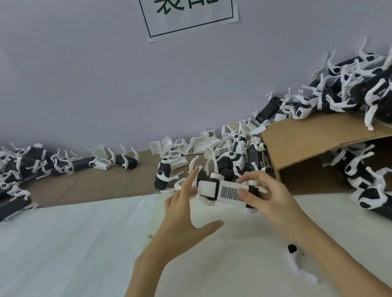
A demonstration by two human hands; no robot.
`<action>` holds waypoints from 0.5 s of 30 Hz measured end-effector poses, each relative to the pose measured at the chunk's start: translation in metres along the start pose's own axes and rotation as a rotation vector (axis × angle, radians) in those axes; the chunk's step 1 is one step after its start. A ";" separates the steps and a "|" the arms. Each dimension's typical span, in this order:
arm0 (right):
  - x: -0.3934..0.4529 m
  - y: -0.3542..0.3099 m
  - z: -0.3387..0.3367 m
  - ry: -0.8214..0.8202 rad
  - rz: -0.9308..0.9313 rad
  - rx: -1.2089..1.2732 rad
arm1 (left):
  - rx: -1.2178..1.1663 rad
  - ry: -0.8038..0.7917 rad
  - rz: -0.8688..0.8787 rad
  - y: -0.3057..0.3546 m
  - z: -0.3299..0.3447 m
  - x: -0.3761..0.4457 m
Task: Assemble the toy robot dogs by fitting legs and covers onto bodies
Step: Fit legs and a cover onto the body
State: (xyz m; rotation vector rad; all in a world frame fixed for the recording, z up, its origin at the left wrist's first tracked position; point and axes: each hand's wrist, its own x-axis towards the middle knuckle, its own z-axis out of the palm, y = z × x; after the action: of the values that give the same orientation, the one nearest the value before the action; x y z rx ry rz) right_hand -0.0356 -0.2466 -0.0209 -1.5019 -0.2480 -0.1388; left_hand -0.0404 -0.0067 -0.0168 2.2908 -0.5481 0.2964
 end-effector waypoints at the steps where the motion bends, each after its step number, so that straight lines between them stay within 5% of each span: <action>1: -0.001 0.002 0.003 -0.005 -0.054 -0.041 | -0.152 0.003 -0.062 0.003 0.005 0.000; 4: -0.004 0.002 0.013 -0.066 -0.136 -0.115 | -0.519 0.182 -0.160 0.018 0.021 0.004; 7: -0.003 0.000 0.017 -0.039 -0.076 -0.140 | -0.636 0.262 -0.230 0.024 0.023 0.006; 13: -0.003 -0.002 0.016 -0.031 -0.012 -0.130 | -0.624 0.259 -0.205 0.029 0.018 0.005; 15: -0.004 -0.005 0.015 -0.039 0.054 -0.072 | -0.405 0.282 -0.172 0.028 0.018 0.007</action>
State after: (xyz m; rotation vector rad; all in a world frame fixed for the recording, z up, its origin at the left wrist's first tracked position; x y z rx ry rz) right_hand -0.0416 -0.2318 -0.0164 -1.5827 -0.2352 -0.0758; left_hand -0.0467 -0.0389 -0.0093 1.8497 -0.2378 0.3780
